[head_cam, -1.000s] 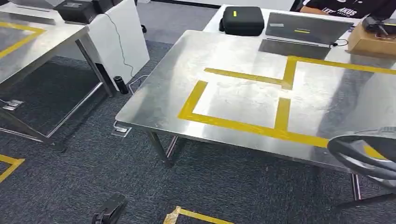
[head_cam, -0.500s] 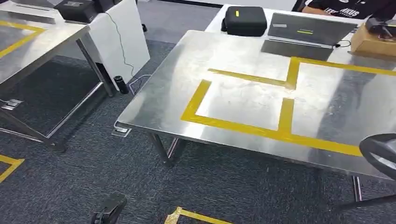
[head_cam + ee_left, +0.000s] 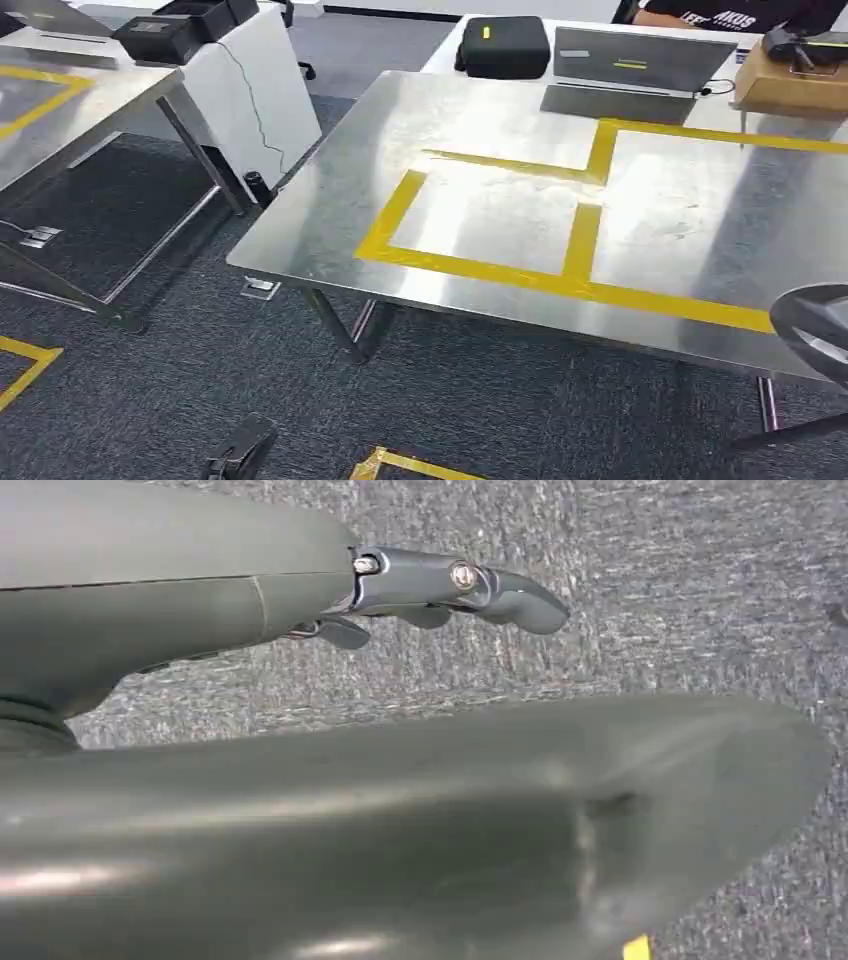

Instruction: Take the parts from the cabinet and place them on the table.

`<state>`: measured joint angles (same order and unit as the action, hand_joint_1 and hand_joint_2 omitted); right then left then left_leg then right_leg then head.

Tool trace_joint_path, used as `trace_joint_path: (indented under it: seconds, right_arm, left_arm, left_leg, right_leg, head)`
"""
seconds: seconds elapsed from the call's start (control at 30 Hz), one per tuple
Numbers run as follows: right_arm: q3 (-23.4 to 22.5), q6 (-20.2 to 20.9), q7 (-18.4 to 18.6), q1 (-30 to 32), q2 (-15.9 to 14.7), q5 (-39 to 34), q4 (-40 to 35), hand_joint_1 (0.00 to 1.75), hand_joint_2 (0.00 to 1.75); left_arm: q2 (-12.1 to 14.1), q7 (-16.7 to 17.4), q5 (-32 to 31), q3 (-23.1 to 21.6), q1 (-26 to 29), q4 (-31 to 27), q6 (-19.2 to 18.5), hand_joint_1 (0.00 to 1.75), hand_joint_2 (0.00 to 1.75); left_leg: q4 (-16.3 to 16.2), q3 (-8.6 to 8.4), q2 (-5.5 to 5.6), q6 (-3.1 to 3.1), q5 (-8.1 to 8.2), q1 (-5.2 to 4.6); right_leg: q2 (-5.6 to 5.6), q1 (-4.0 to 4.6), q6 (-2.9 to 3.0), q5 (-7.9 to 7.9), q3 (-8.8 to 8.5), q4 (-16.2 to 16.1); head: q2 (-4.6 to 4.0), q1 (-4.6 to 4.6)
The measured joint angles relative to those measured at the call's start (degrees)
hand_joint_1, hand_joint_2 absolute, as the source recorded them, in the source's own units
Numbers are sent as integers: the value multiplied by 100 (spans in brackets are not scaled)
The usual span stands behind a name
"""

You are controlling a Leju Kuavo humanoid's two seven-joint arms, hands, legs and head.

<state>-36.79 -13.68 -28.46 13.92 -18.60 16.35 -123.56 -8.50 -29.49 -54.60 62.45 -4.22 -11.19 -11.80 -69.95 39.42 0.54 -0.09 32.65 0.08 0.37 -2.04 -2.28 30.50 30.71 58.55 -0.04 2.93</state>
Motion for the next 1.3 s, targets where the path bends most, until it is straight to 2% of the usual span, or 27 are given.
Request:
trace_joint_path:
  seconds: [0.07, 0.1, 0.13, 0.2, 0.23, 0.27, 0.37, 0.4, 0.47, 0.53, 0.57, 0.6, 0.63, 0.7, 0.73, 0.77, 0.8, 0.87, 0.93, 0.97, 1.03, 1.07, 1.1, 1.17, 1.23, 1.27, 1.3]
  right_arm:
    - [9, 4, 0, 0, 9, 11, 0, 175, 175]
    - [13, 4, 0, 0, 11, 18, 2, 175, 175]
    - [15, 4, 0, -3, 11, 28, 2, 175, 175]
    - [33, 4, 0, -12, 11, 55, 2, 175, 175]
    - [44, 4, 0, -13, 17, 61, 9, 175, 175]
    - [46, 2, 0, -47, 20, 61, 13, 175, 175]
    - [61, 2, 9, -49, 31, 68, 17, 175, 175]
    - [53, 0, 9, -59, 24, 68, 15, 175, 175]
    - [48, 0, 9, -80, 22, 63, 22, 175, 175]
    - [63, 0, 9, -83, 22, 65, 26, 175, 175]
    - [79, 0, 13, -77, 22, 70, 37, 175, 175]
    - [92, -2, 17, -77, 24, 79, 50, 175, 175]
    - [94, -4, 17, -77, 24, 87, 57, 175, 175]
    - [94, -7, 20, -78, 22, 105, 57, 175, 175]
    - [94, -7, 20, -82, 24, 103, 61, 175, 175]
    - [103, -7, 20, -86, 28, 101, 70, 175, 175]
    - [98, -11, 20, -92, 26, 100, 72, 175, 175]
    - [103, -13, 31, -63, 31, 111, 81, 175, 175]
    - [94, -13, 35, -68, 28, 120, 81, 175, 175]
    - [96, -13, 35, -69, 28, 120, 81, 175, 175]
    - [96, -15, 33, -69, 28, 118, 83, 175, 175]
    - [96, -15, 35, -65, 28, 120, 83, 175, 175]
    - [96, -15, 35, -61, 28, 118, 85, 175, 175]
    - [92, -15, 35, -60, 28, 114, 85, 175, 175]
    - [92, -15, 35, -64, 28, 105, 85, 175, 175]
    - [94, -15, 33, -59, 31, 100, 87, 175, 175]
    - [94, -13, 33, -82, 26, 94, 94, 175, 175]
  left_arm:
    - [0, 0, 0, 0, 13, 0, 0, 0, 0]
    - [0, 0, 0, 0, 18, 0, 0, 0, 0]
    - [0, 0, 0, 0, 17, 0, 0, 0, 0]
    - [0, 0, 0, 0, 15, 0, 0, 0, 0]
    - [34, 0, 2, 0, 14, 0, 0, 0, 0]
    - [9, -2, 2, -2, 12, 0, -2, 0, 0]
    - [17, 0, 2, 0, 7, 0, -2, 0, 0]
    - [15, 0, 2, 0, 9, 2, -2, 0, 0]
    - [15, -2, 4, 4, 5, 2, -13, 0, 0]
    - [0, -2, 4, 4, -2, 2, -15, 0, 0]
    - [-4, -2, 2, 4, 1, 2, -20, 0, 0]
    - [-9, -2, 4, 4, 4, 2, -18, 0, 0]
    - [-9, -2, 2, 4, 5, 2, -18, 0, 0]
    - [-15, -2, 4, 4, 2, 2, -18, 0, 0]
    - [-13, -2, 4, 4, 5, 2, -17, 0, 0]
    - [-2, -2, 4, 4, -2, 2, -15, 0, 0]
    - [-2, 0, 4, 4, 4, 2, -15, 0, 0]
    - [-2, 0, 4, 4, 17, 2, -18, 0, 0]
    - [9, -2, 4, 4, 13, 2, -18, 0, 0]
    - [-2, -2, 4, 4, 9, 2, -18, 0, 0]
    - [-2, 0, 7, 4, 5, 2, -17, 0, 0]
    - [-2, 0, 7, 4, 11, 2, -18, 0, 0]
    - [-2, 0, 7, 4, 20, 2, -20, 0, 0]
    - [-2, 0, 7, 4, 23, 2, -20, 0, 0]
    - [0, 0, 7, 4, 20, 2, -20, 0, 0]
    - [18, 0, 7, 4, 13, 2, -20, 0, 0]
    - [7, -2, 7, 4, 10, 2, -20, 0, 0]
  left_leg:
    - [-752, 361, -1, 14, 215, -2]
    - [-708, 350, -1, 39, 117, -8]
    - [-453, 235, -1, 81, -94, -20]
    - [535, -214, 3, 233, -654, -73]
    - [800, -361, 1, 366, -643, -118]
    - [885, -392, -5, 393, -640, -128]
    - [1030, -415, -2, 404, -564, -165]
    - [1164, -490, -10, 379, -595, -105]
    - [1251, -585, -18, 373, -616, -81]
    - [1247, -592, -18, 383, -597, -76]
    - [1245, -595, -19, 387, -585, -76]
    - [1239, -607, -19, 378, -569, -72]
    - [1232, -632, -18, 362, -547, -62]
    - [1178, -686, -10, 308, -477, -32]
    - [1141, -689, -6, 262, -433, -36]
    - [1070, -659, -2, 221, -402, -85]
    - [1077, -644, 4, 205, -404, -80]
    - [1085, -662, 0, 176, -419, -80]
    - [979, -640, -6, 122, -296, -73]
    - [718, -533, -13, 88, -132, -68]
    - [-222, -88, -15, 51, 294, -49]
    - [-646, 122, -16, 52, 419, -48]
    - [-764, 198, -16, 67, 400, -48]
    - [-294, 12, -15, 138, 6, -60]
    - [769, -469, -12, 301, -544, -116]
    - [901, -561, -23, 408, -450, -131]
    - [1010, -576, -22, 423, -483, -144]
  right_leg:
    - [-1, 30, 24, 16, -10, 1]
    - [0, 46, 33, 26, -29, 1]
    - [3, 67, 48, 41, -54, 1]
    - [7, 106, 51, 90, -134, 1]
    - [3, 75, 49, 114, -94, -11]
    - [21, 114, 17, 130, -139, 1]
    - [3, 68, -61, 107, -86, -45]
    - [4, 88, -94, 142, -94, -53]
    - [-14, 76, -133, 361, 91, 336]
    - [-17, 69, -184, 718, 596, 1245]
    - [-17, 63, -206, 793, 831, 1593]
    - [-20, 60, -224, 703, 931, 1661]
    - [-25, 52, -237, 463, 881, 1450]
    - [-45, 22, -275, -156, 465, 481]
    - [-51, 19, -301, -176, 299, 154]
    - [-49, 50, -271, -122, 257, 56]
    - [-25, 47, -143, -118, 230, 86]
    - [-18, 58, -74, -115, 244, 96]
    - [-30, 27, 17, -131, 200, 62]
    - [-36, 27, 50, -123, 191, 62]
    - [-39, 39, 69, -114, 192, 63]
    - [-39, 48, 74, -110, 191, 64]
    - [-36, 60, 84, -104, 182, 64]
    - [-25, 96, 102, -89, 148, 64]
    - [-21, 131, 104, -63, 95, 59]
    - [-27, 113, 99, -61, 118, 44]
    - [-7, 133, 57, -61, 126, 57]
  head:
    - [0, 2]
    - [2, 2]
    - [0, 0]
    - [0, -2]
    - [0, -28]
    - [0, -44]
    - [2, -7]
    - [0, -5]
    - [0, -28]
    - [0, -27]
    - [2, -18]
    - [0, -29]
    - [0, -22]
    - [2, -24]
    - [0, -29]
    - [0, -68]
    - [0, -37]
    - [0, -2]
    - [2, 2]
    - [2, 33]
    - [2, 33]
    - [0, 35]
    - [0, 33]
    - [0, 44]
    - [0, 41]
    - [0, 11]
    - [0, 17]
